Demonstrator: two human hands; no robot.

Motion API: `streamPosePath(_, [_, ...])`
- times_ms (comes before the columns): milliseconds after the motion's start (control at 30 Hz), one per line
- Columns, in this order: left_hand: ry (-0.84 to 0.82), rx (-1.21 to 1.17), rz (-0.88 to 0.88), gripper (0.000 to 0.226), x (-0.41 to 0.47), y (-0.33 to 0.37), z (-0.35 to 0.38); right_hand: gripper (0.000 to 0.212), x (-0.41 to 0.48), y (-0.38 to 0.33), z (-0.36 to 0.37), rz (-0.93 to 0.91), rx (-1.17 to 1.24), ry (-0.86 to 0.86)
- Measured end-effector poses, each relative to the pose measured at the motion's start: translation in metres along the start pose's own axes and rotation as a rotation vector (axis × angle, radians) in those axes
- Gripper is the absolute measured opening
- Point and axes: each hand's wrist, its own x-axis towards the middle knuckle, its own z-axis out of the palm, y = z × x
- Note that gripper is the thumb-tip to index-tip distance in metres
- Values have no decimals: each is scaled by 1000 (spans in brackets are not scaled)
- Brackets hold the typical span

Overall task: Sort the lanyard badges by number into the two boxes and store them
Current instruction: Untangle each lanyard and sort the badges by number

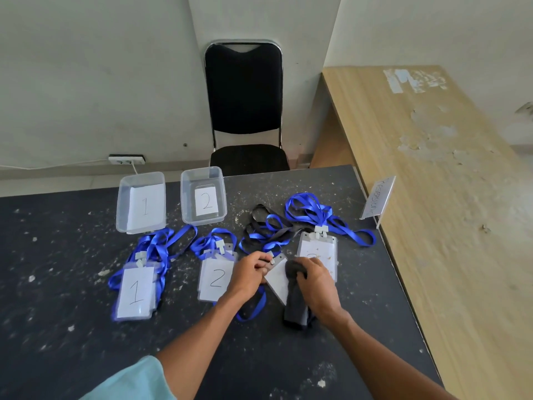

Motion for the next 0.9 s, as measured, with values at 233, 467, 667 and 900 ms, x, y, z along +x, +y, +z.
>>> streamPosePath(233, [-15,105,52,34,3,6,-3,38,-30,5,-7,-506,-370,-486])
streamPosePath(467, [-51,162,99,35,5,7,-6,37,1,14,-17,-306,-211,-124])
streamPosePath(667, [-52,184,111,33,6,7,-6,36,-39,15,-4,-593,-390,-434])
streamPosePath(900, [-103,158,87,33,10,5,-9,33,7,3,-12,-166,-185,-70])
